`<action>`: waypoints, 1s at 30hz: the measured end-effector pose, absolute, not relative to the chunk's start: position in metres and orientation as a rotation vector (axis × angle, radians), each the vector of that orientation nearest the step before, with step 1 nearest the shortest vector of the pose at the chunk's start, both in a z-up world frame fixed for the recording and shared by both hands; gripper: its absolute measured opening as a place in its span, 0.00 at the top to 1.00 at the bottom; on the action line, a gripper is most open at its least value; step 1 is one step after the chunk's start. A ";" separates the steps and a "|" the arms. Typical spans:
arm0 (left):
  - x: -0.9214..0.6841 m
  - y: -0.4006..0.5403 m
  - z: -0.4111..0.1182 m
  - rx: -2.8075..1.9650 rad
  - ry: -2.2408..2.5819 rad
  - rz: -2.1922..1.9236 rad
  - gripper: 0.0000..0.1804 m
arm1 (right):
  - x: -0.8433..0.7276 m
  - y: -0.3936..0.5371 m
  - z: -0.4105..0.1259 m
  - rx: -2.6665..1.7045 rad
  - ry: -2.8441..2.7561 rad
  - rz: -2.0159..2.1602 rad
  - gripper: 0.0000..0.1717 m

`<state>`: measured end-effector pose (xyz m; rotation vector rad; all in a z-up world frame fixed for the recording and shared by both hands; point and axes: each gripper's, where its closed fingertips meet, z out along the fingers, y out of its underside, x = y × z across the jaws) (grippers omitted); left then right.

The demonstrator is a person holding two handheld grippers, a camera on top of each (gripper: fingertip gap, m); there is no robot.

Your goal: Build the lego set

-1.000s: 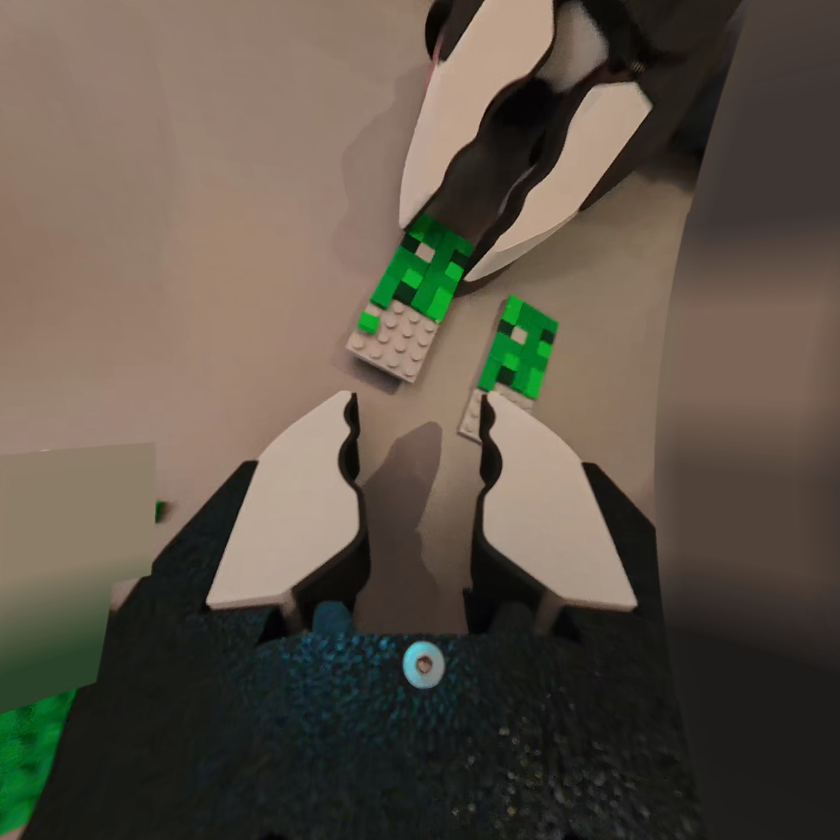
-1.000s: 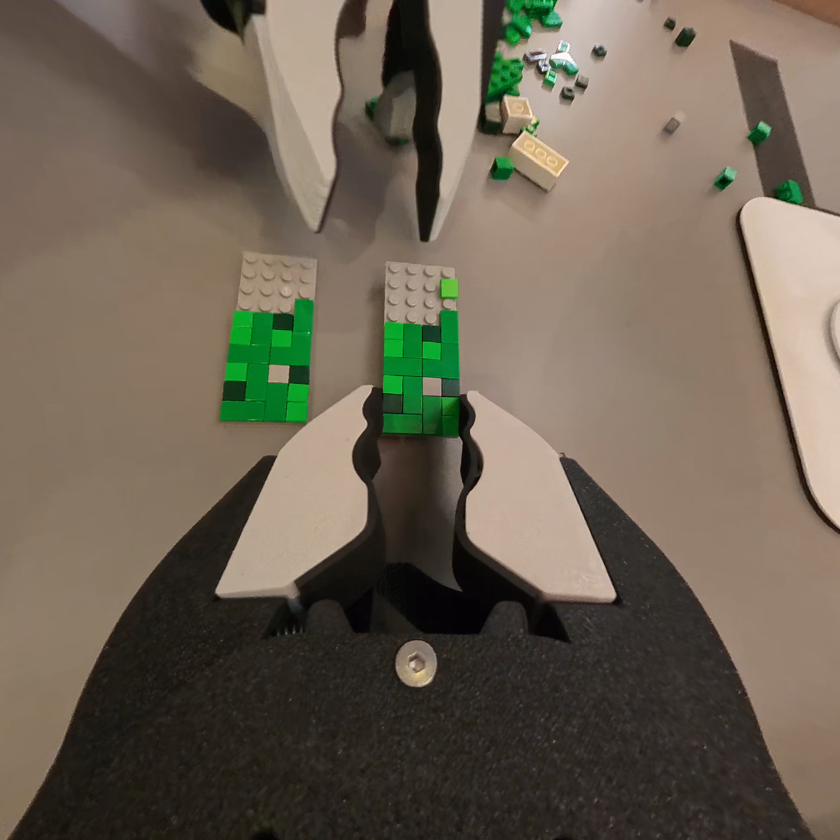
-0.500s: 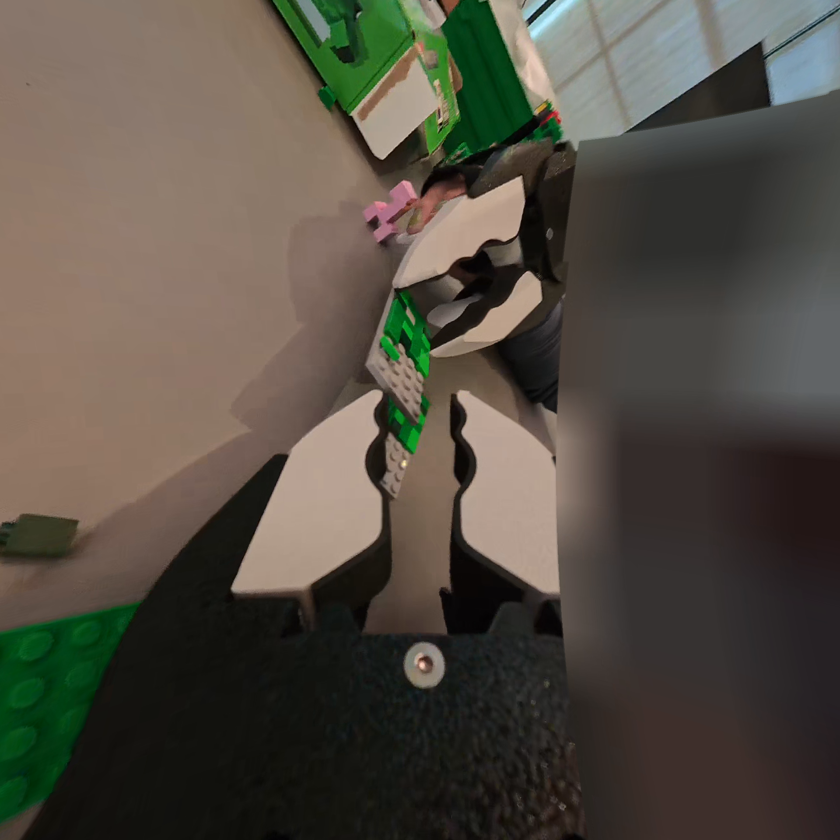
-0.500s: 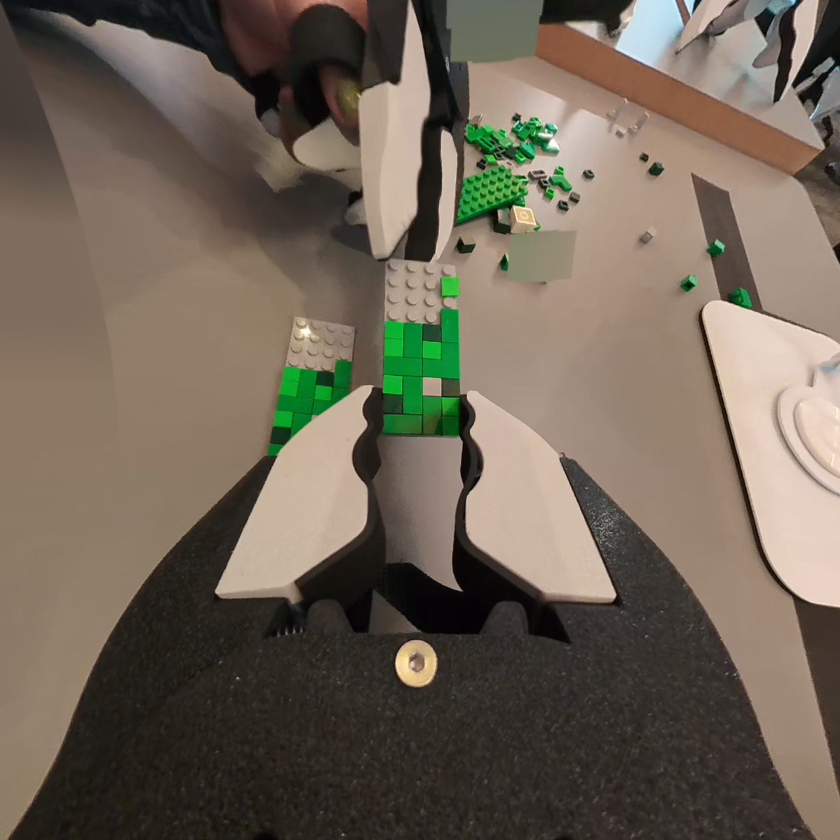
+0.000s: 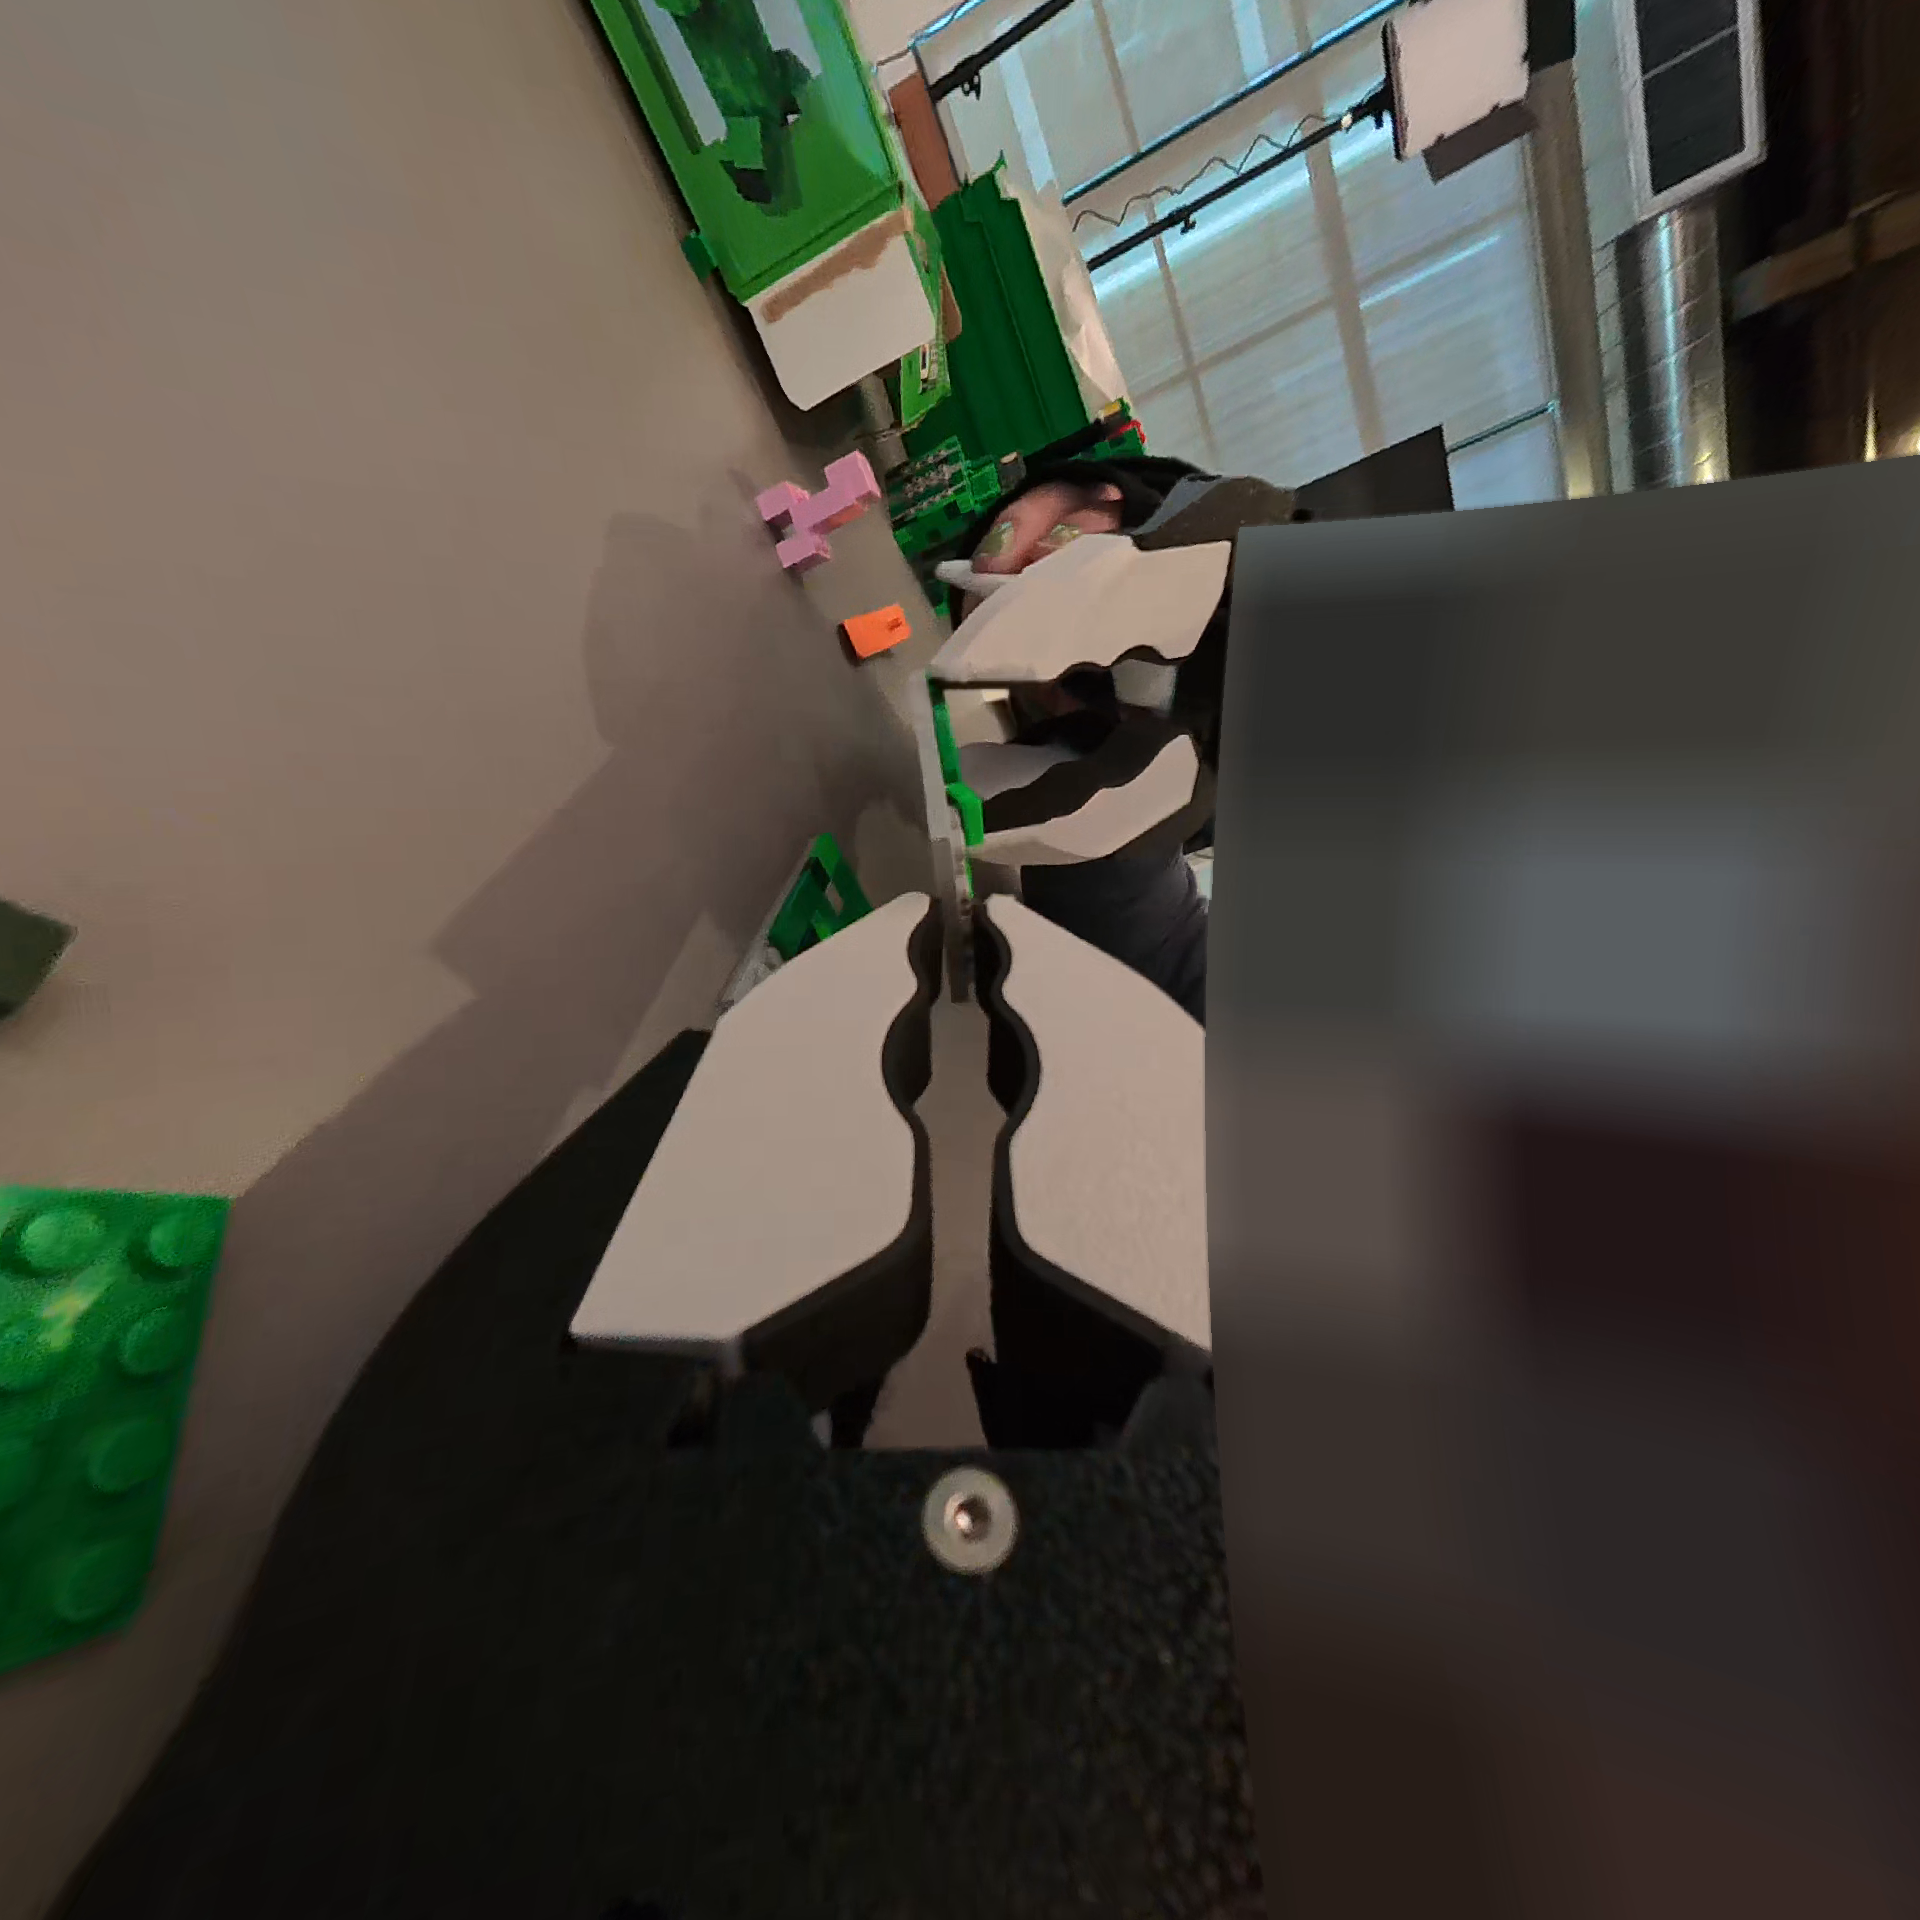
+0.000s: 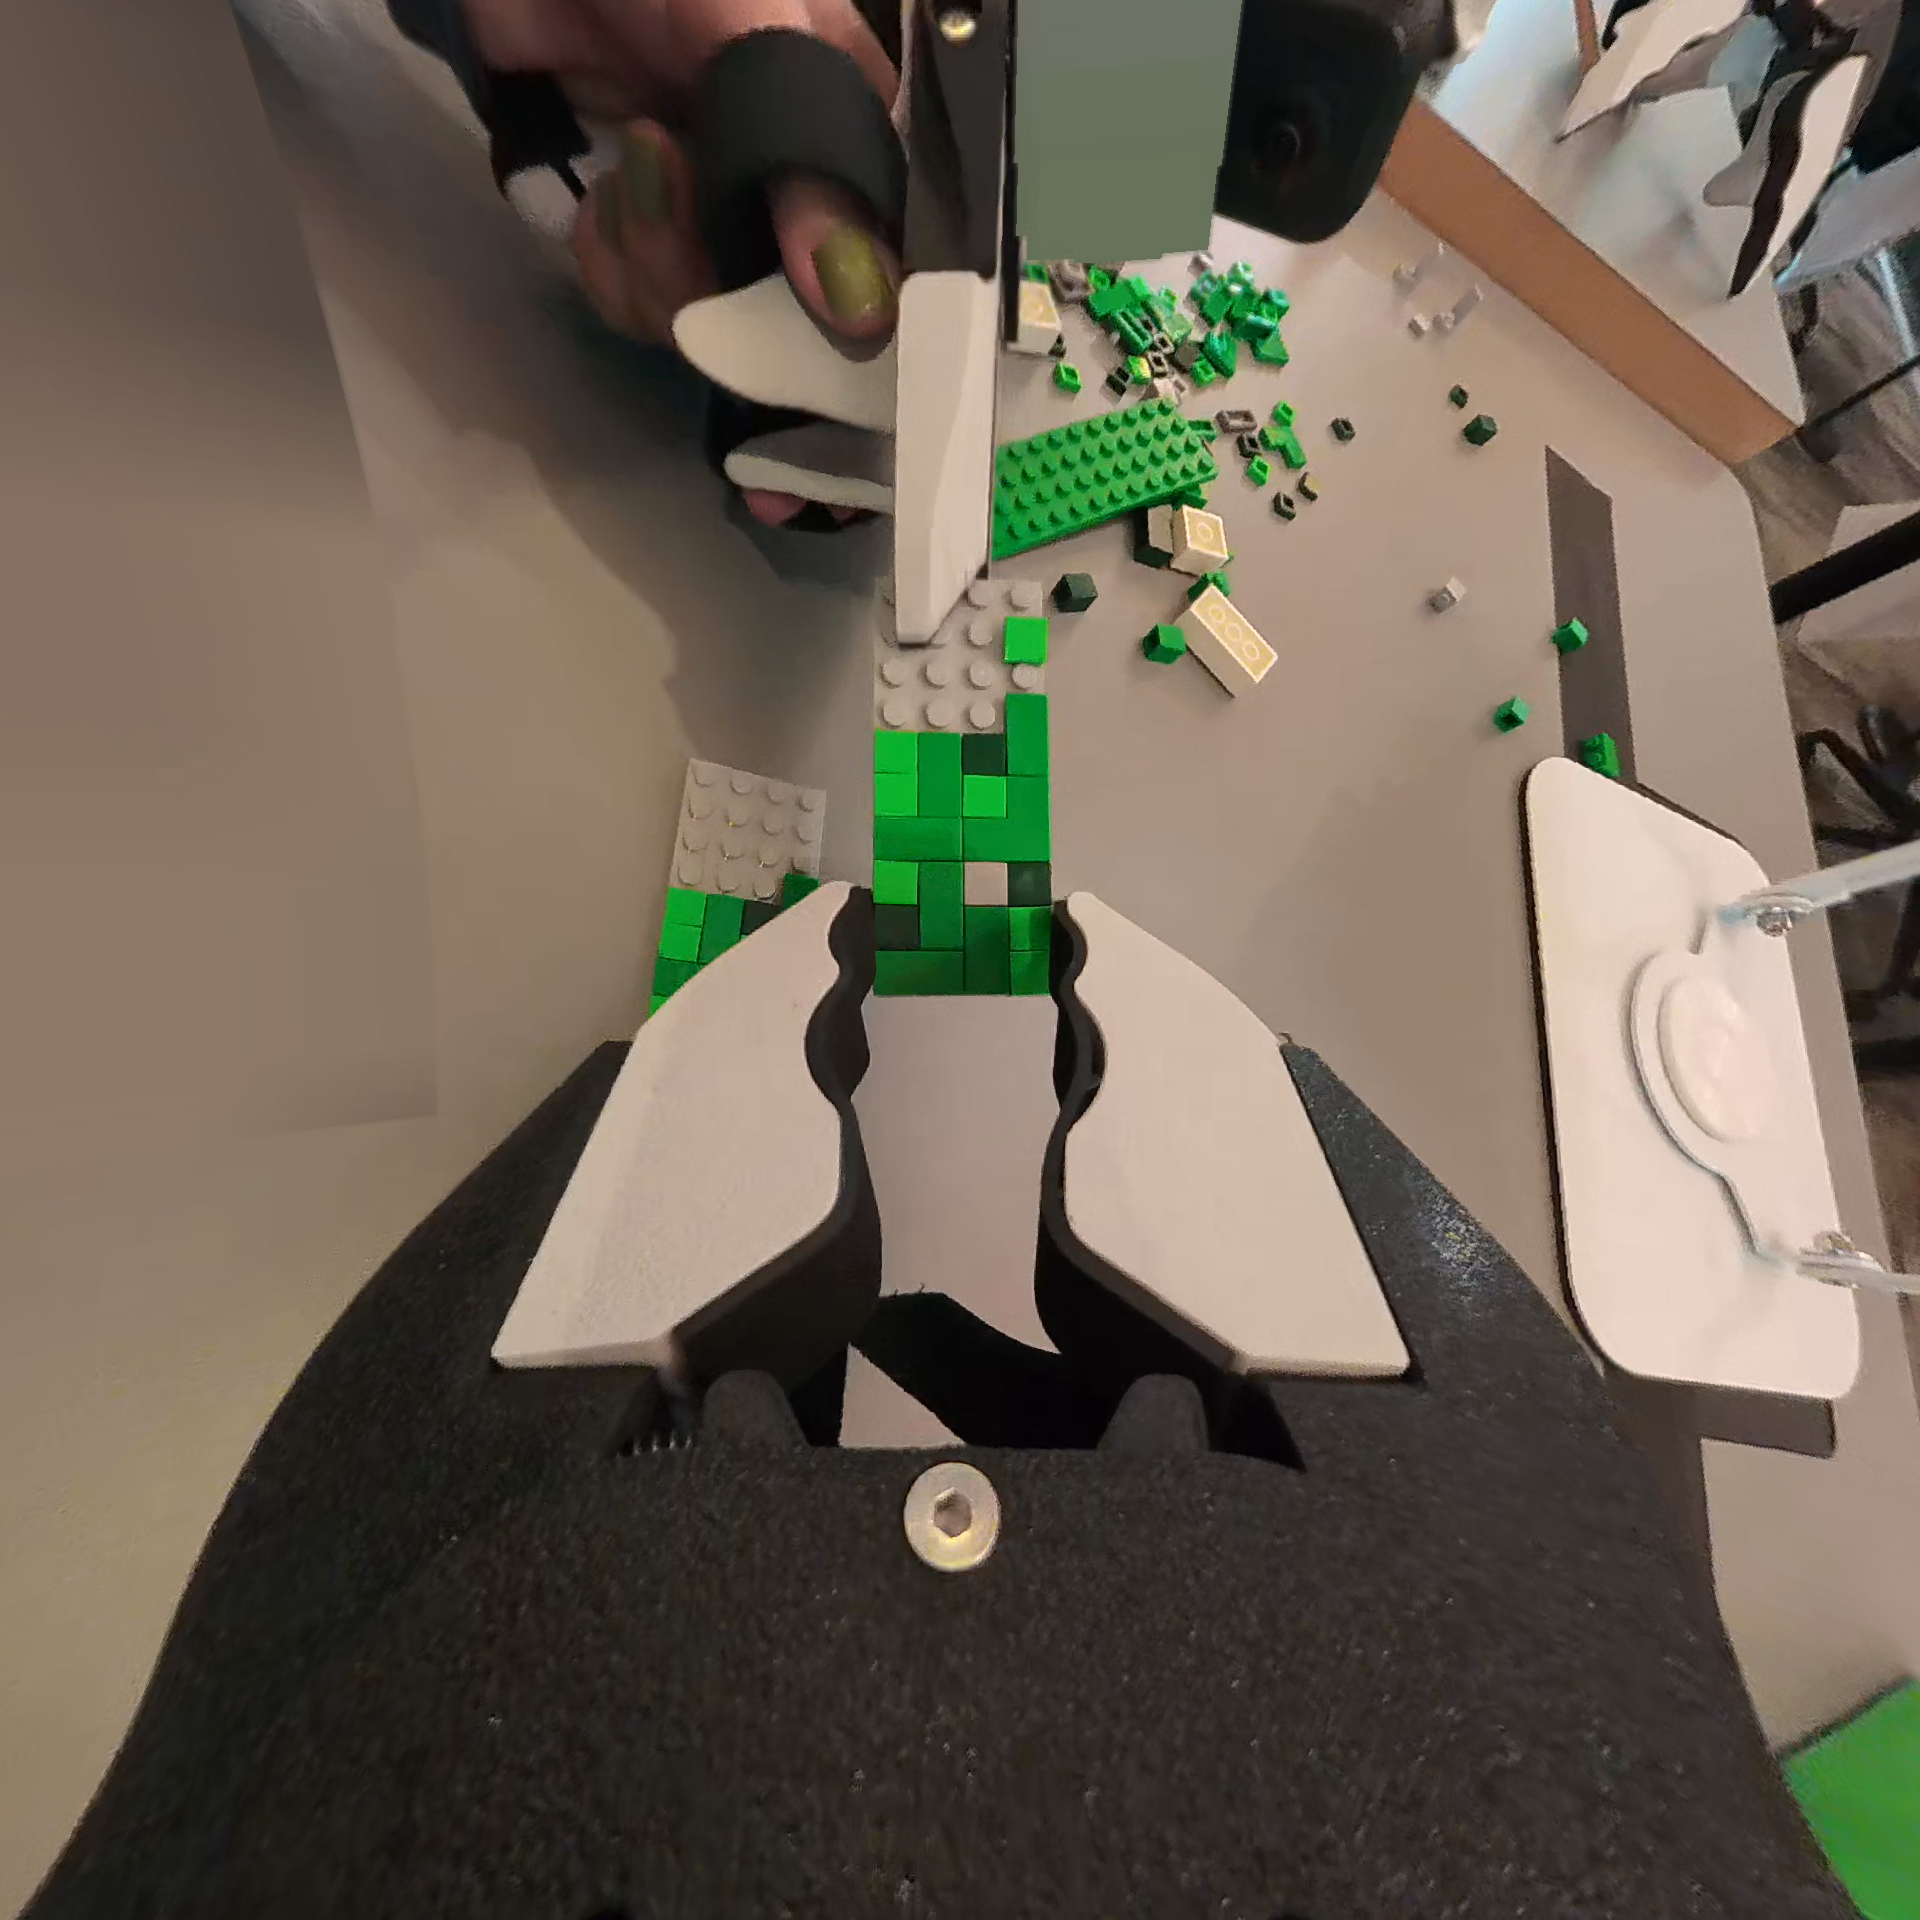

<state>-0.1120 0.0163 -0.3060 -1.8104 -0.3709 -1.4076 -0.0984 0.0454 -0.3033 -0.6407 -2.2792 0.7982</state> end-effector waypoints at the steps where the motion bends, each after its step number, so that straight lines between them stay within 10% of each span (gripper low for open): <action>1: -0.113 0.016 -0.308 -1.799 -0.388 -1.417 0.98 | -0.099 0.045 -0.303 -0.655 -2.284 0.793 0.81; 30: -0.109 0.016 -0.309 -1.747 -0.415 -1.550 0.98 | -0.139 0.014 -0.297 -0.802 -2.515 0.484 0.97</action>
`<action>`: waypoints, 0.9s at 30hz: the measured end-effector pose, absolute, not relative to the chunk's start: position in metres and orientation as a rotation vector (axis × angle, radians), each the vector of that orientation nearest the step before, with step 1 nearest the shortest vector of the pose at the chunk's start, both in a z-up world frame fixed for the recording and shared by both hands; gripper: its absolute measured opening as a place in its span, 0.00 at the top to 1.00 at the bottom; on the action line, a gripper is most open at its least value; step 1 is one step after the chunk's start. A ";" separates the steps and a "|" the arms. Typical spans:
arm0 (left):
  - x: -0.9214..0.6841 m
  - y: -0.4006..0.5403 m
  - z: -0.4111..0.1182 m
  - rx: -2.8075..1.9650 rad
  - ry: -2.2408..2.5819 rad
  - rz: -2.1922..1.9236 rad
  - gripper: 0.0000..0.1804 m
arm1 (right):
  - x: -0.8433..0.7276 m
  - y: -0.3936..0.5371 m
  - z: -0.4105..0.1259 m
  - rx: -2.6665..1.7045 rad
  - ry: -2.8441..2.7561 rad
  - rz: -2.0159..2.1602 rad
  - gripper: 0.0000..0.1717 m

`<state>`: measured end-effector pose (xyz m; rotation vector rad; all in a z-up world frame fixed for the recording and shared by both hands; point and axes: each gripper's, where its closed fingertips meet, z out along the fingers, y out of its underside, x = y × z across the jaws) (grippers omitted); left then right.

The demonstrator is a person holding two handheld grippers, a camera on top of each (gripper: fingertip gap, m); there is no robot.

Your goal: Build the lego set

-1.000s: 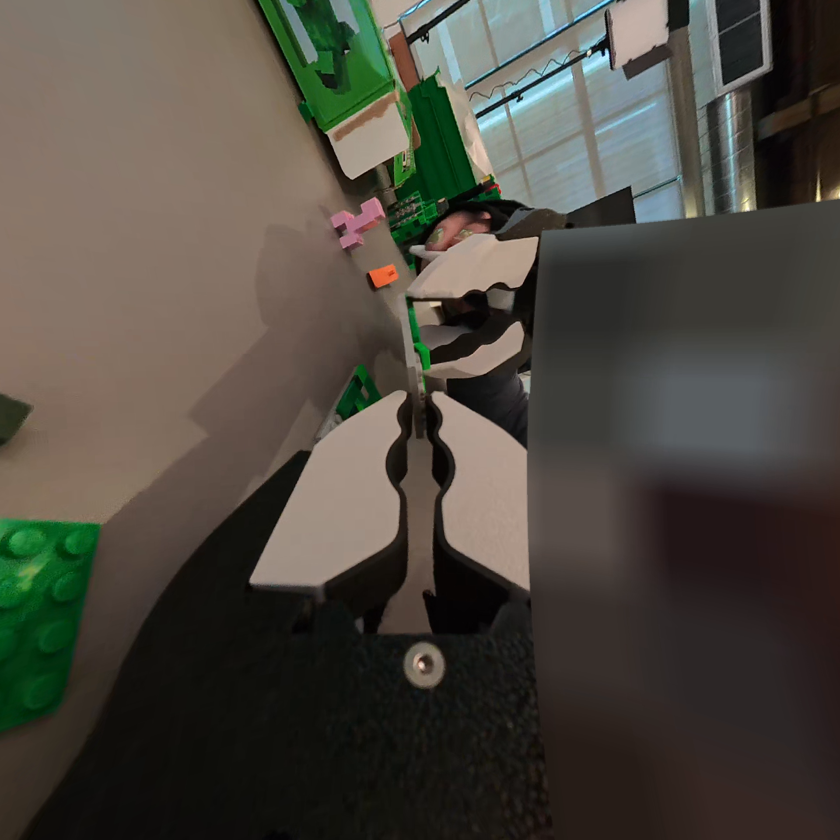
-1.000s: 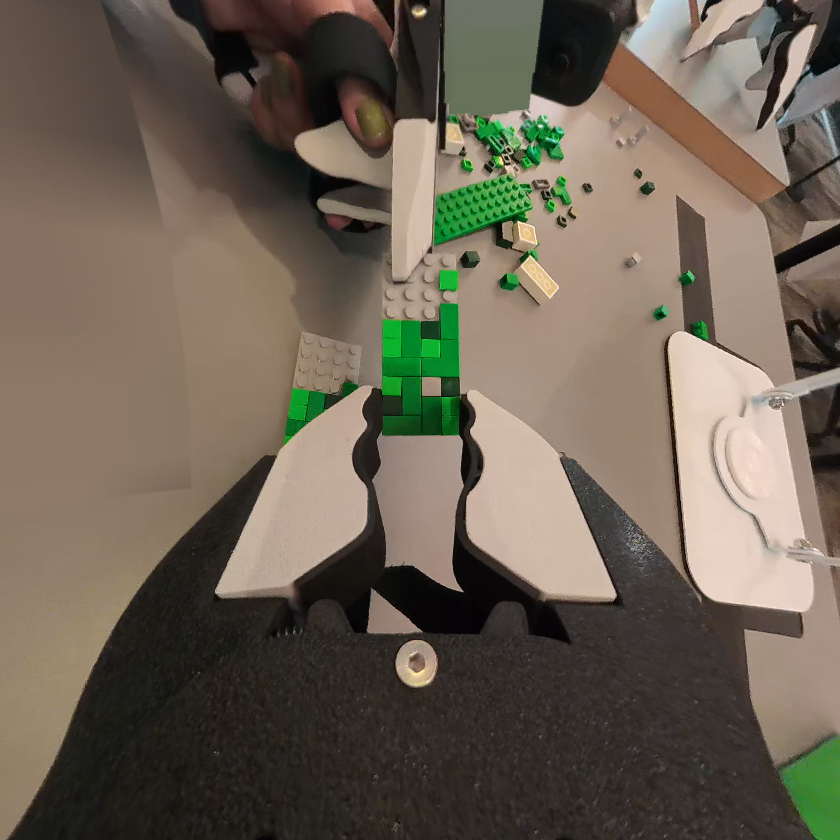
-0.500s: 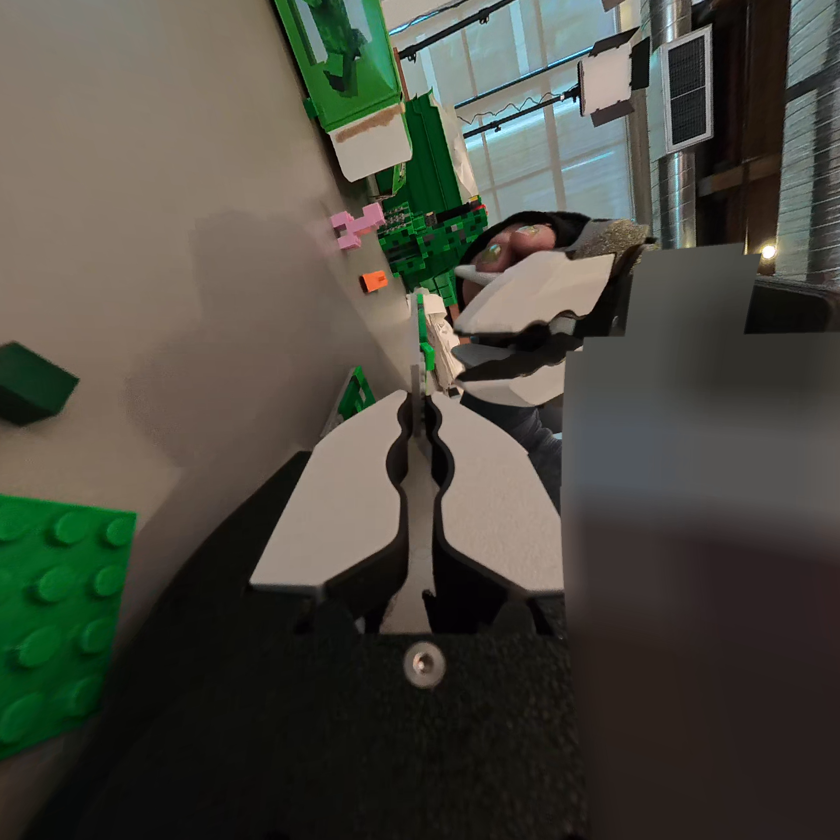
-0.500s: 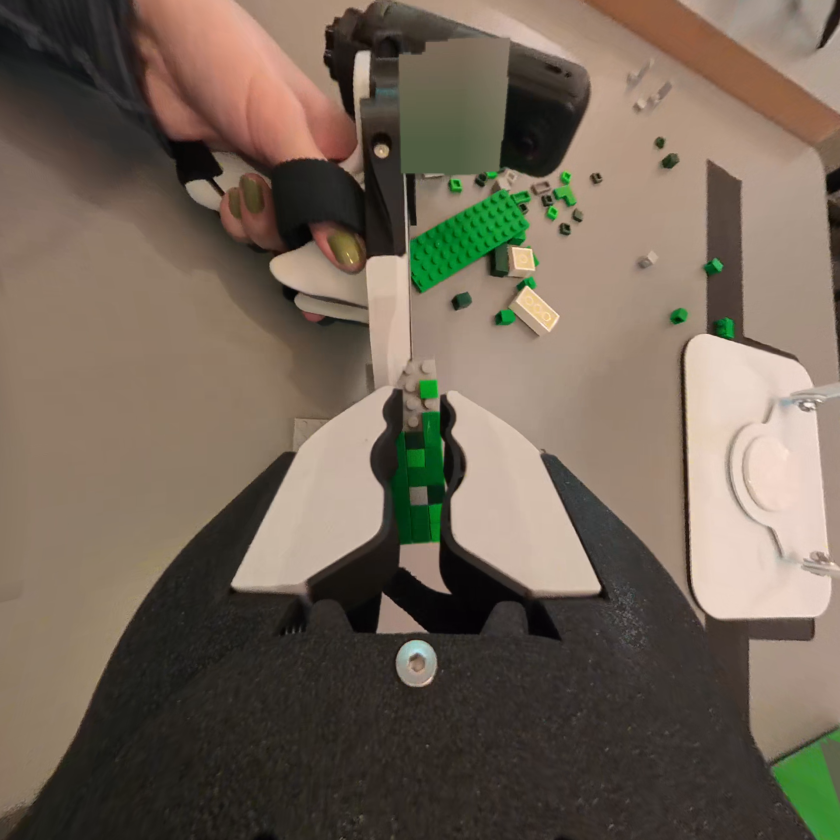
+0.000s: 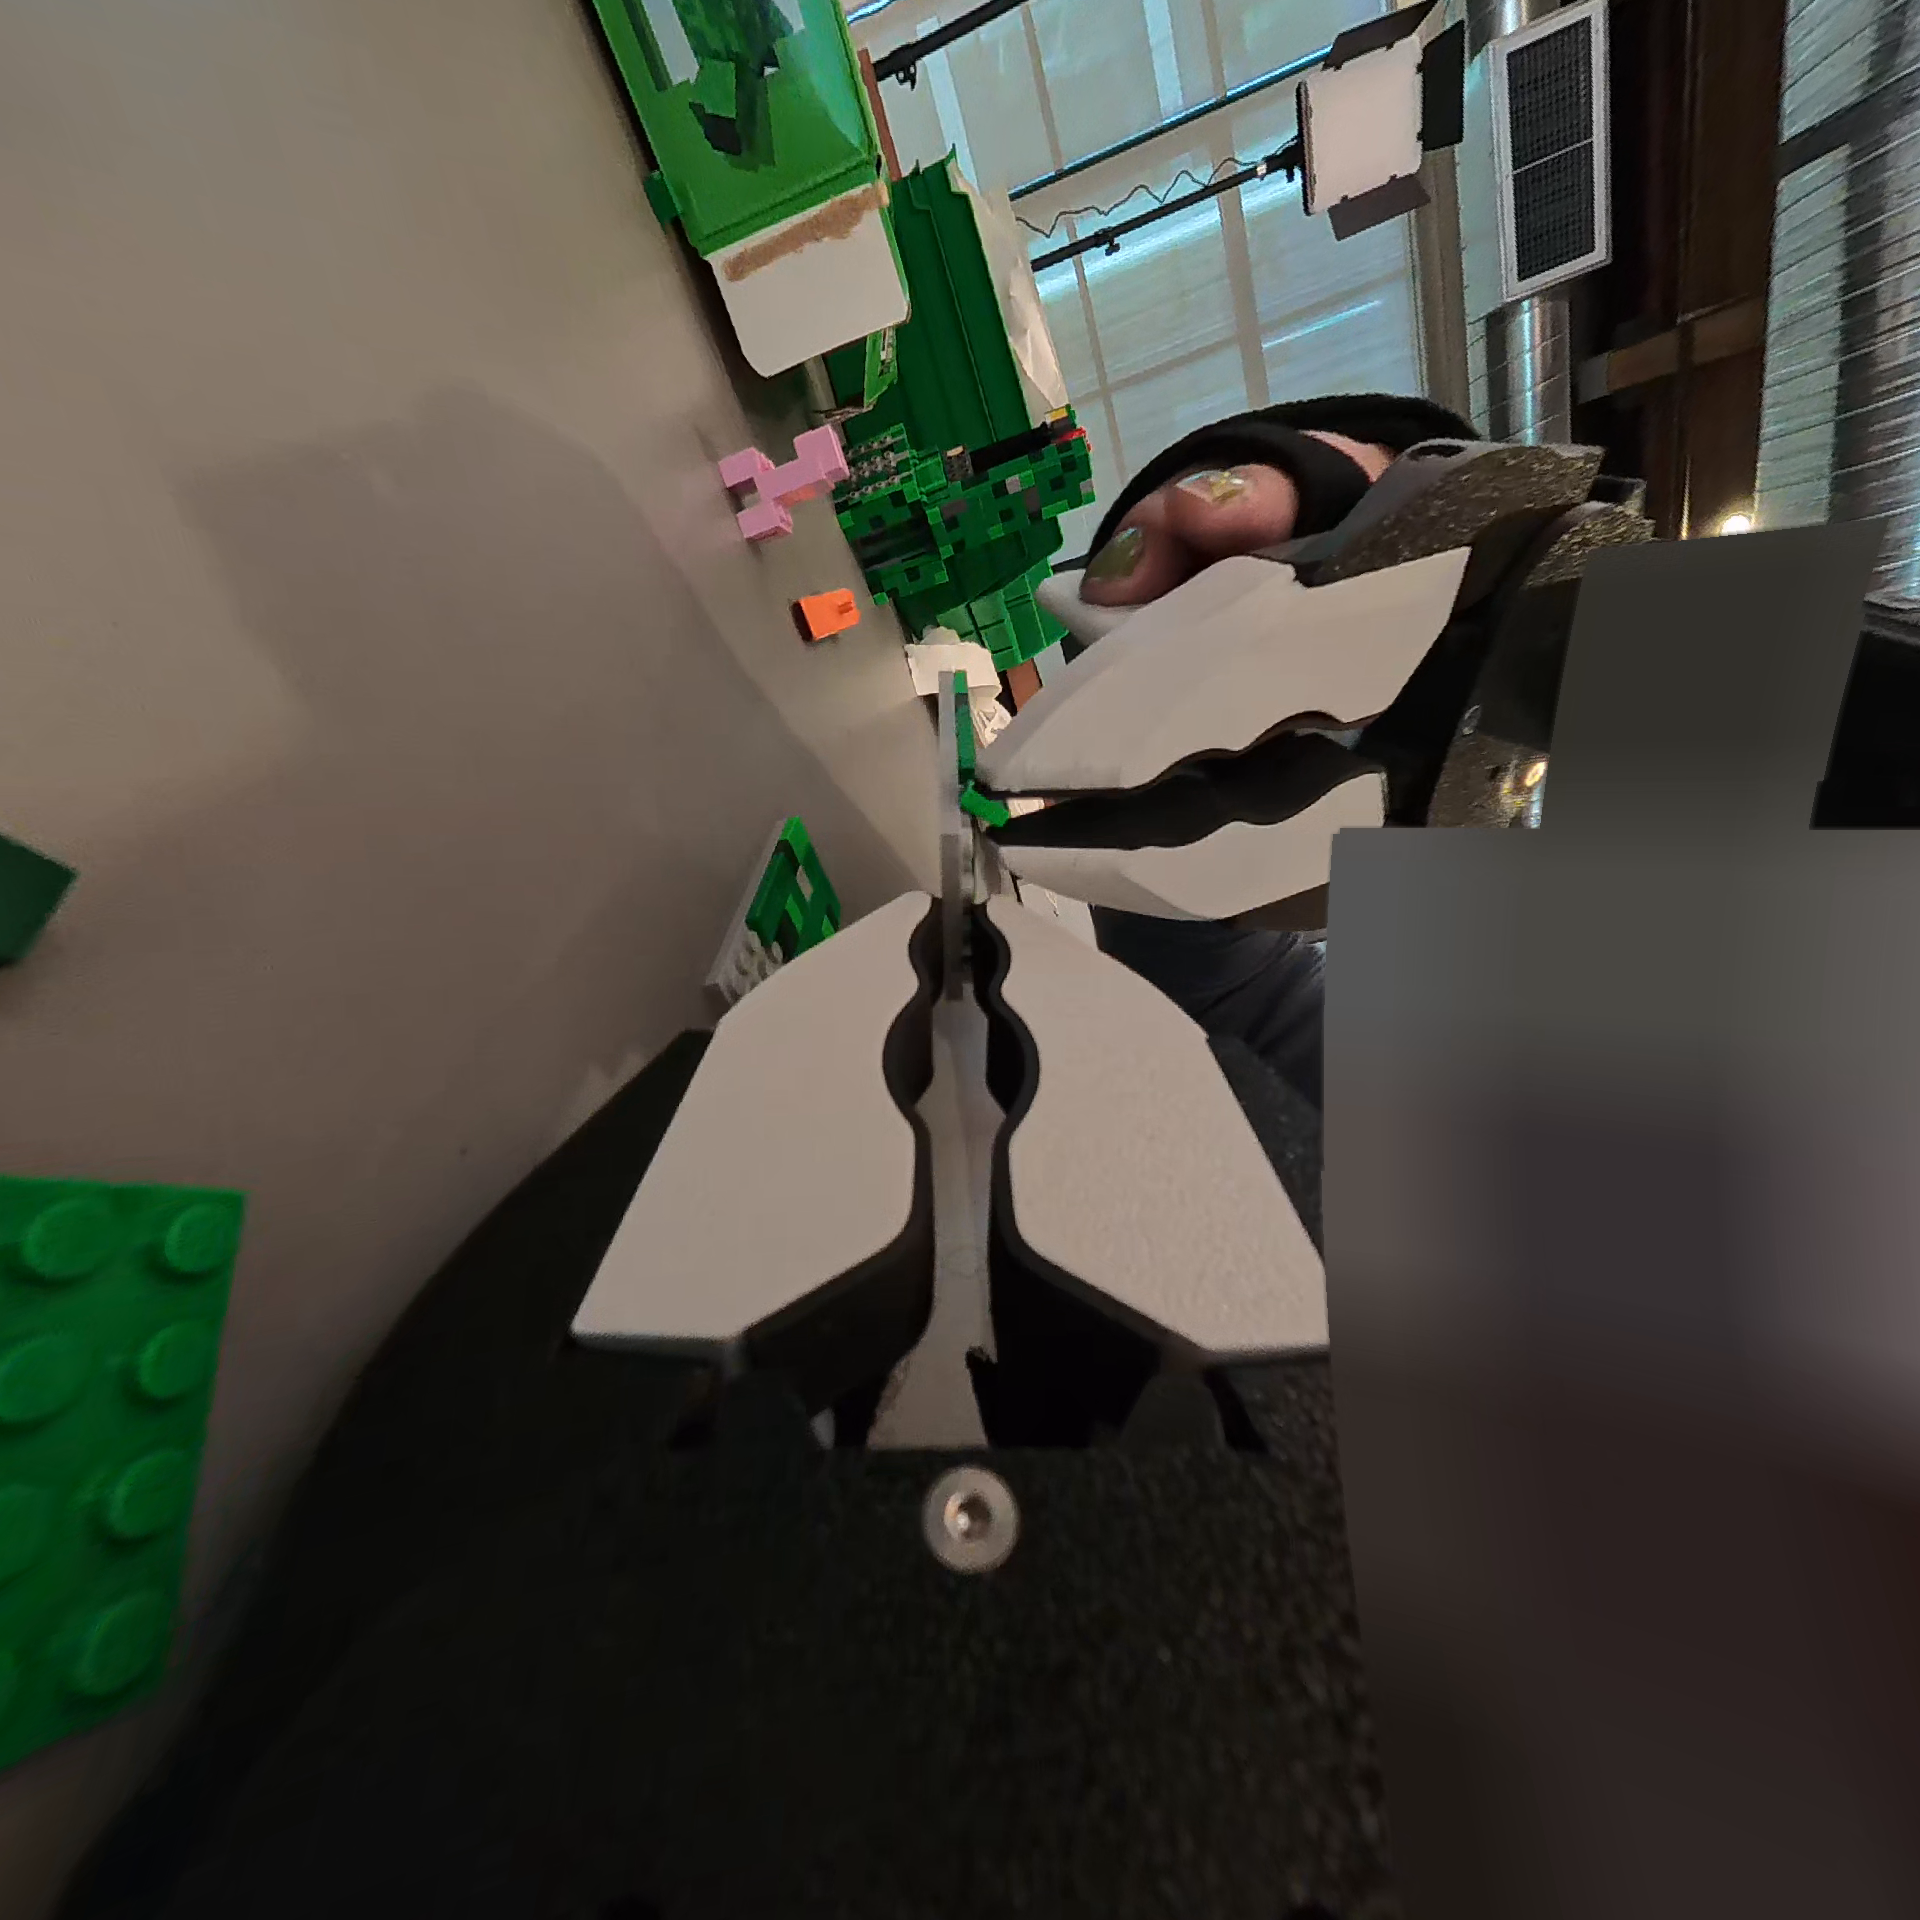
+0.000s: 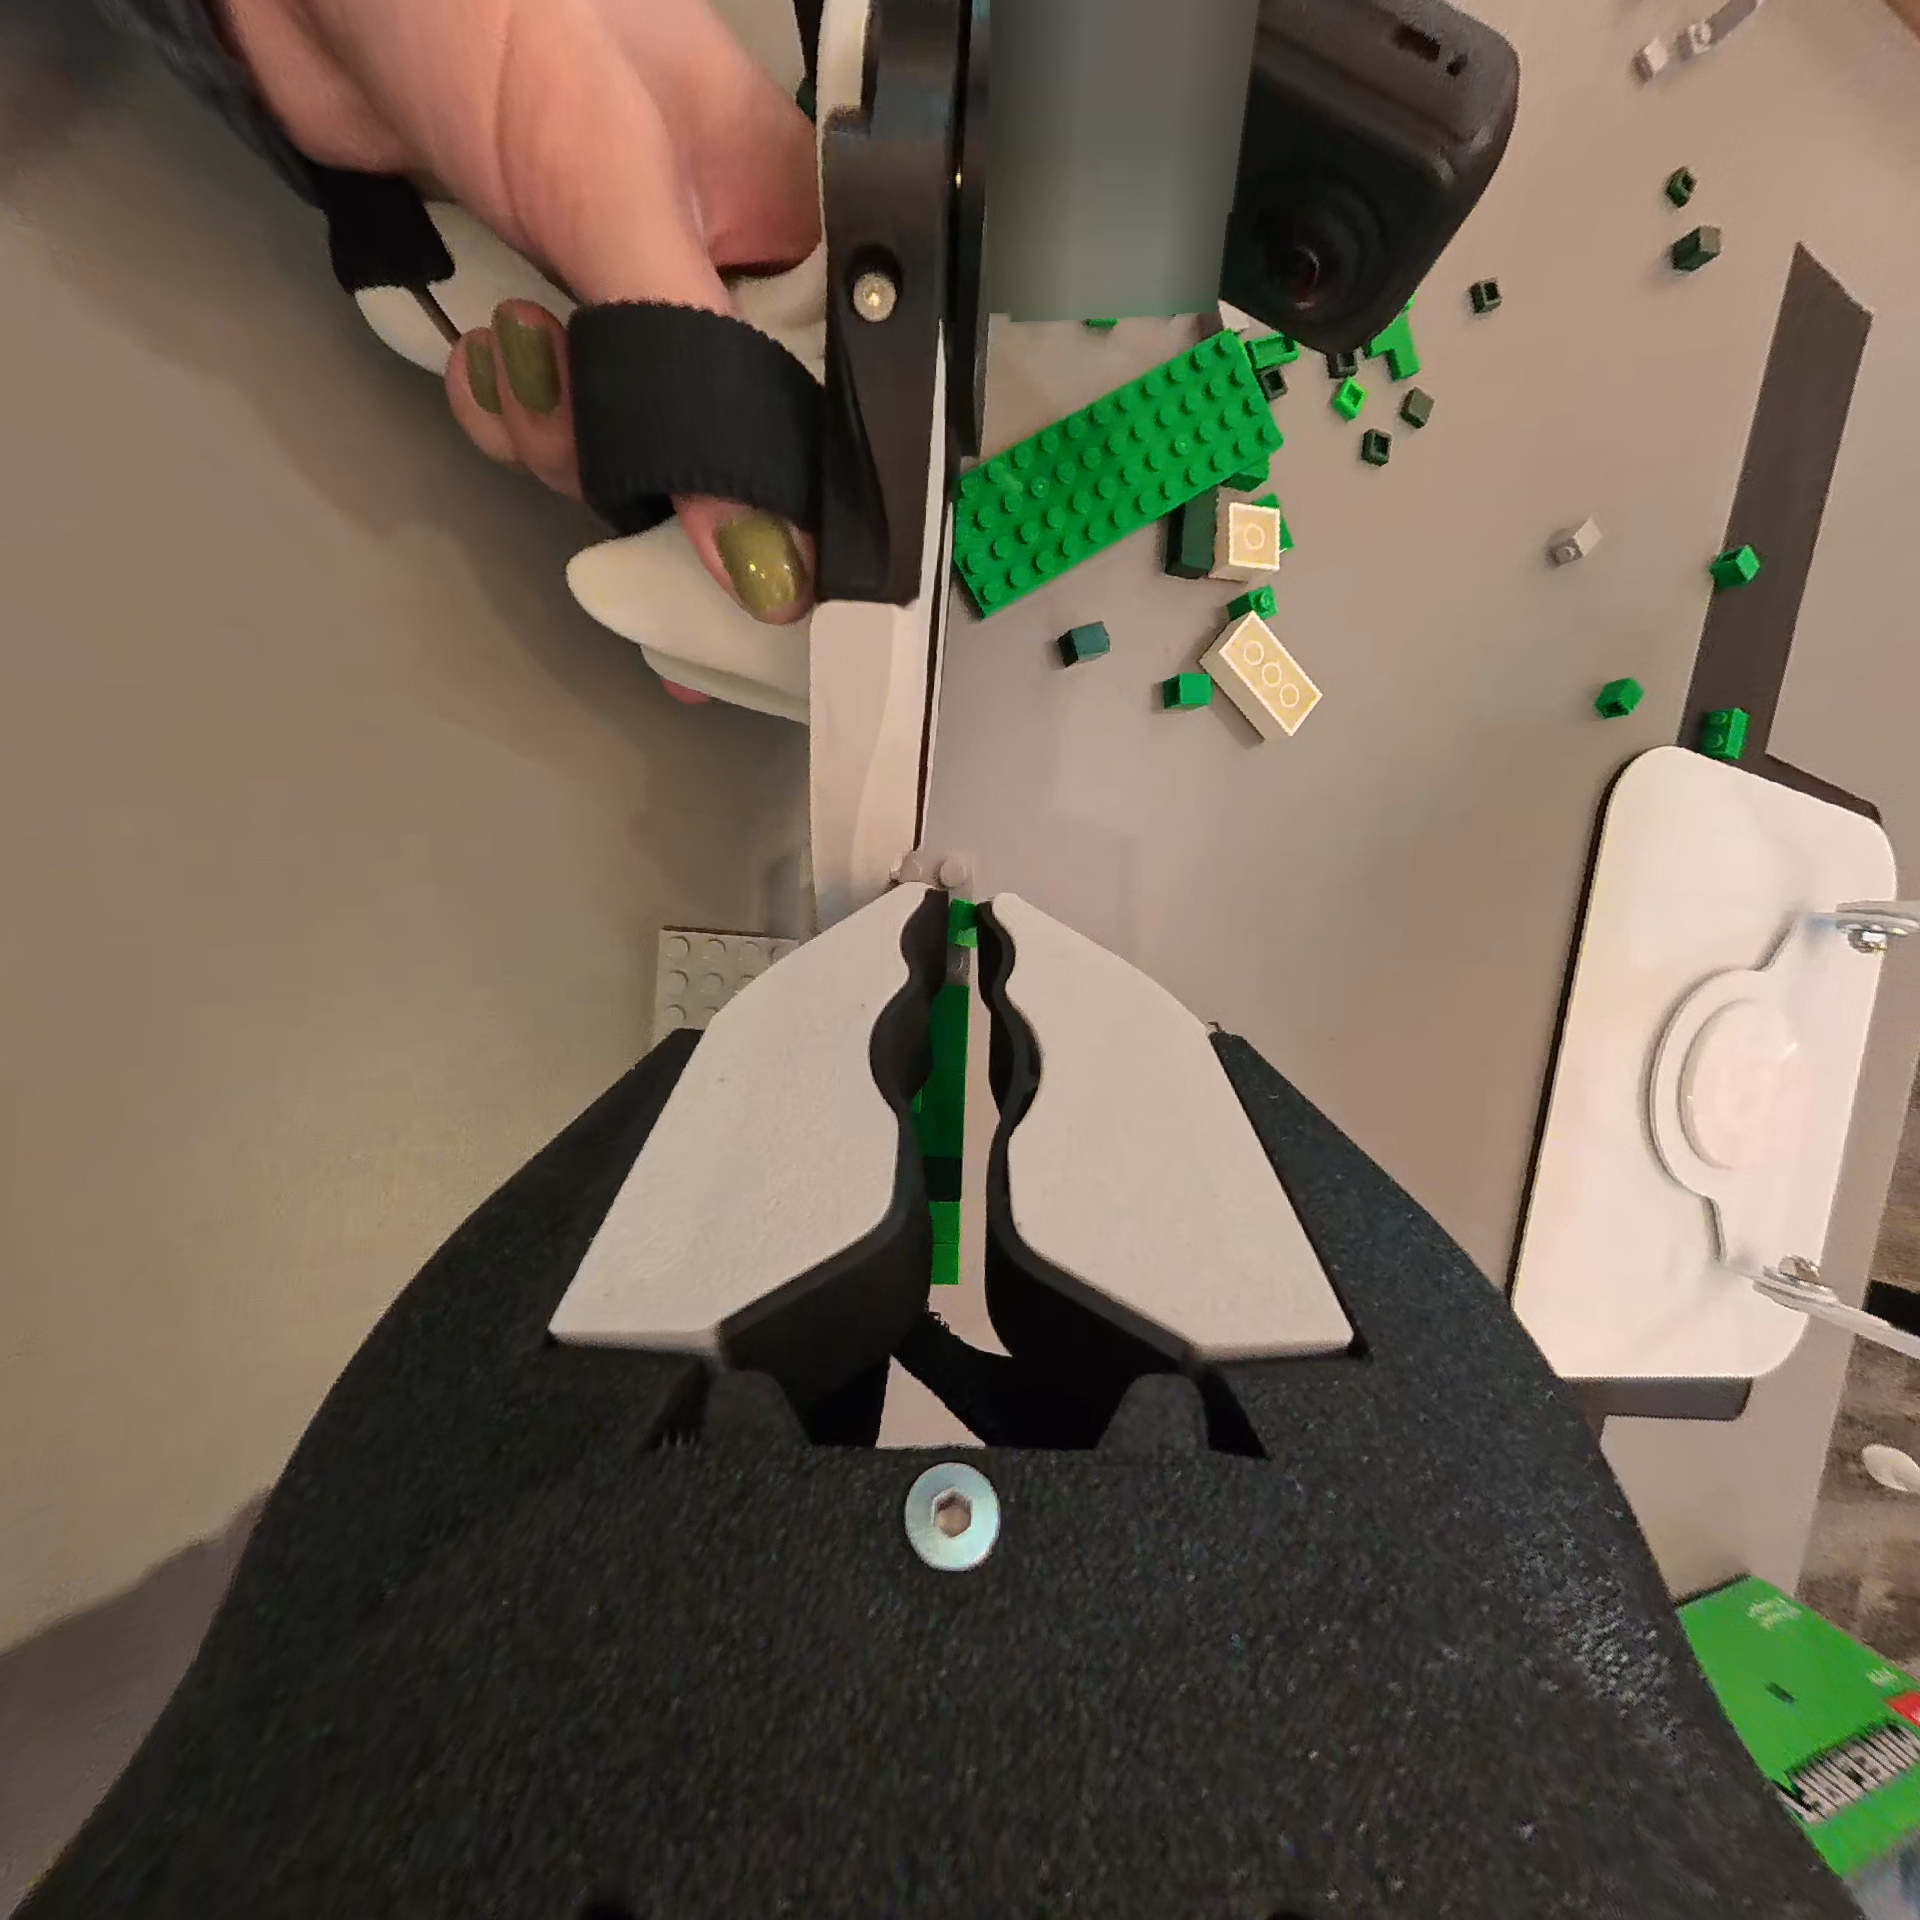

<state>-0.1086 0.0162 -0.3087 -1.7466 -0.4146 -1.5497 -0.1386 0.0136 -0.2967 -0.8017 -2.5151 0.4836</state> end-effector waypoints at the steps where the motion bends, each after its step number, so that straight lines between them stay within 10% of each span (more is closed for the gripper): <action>1: -0.108 0.016 -0.309 -1.748 -0.414 -1.551 0.98 | -0.138 0.014 -0.297 -0.800 -2.519 0.478 0.97; 27: -0.104 0.015 -0.309 -1.762 -0.389 -1.559 0.98 | -0.122 0.015 -0.297 -0.736 -2.535 0.384 0.95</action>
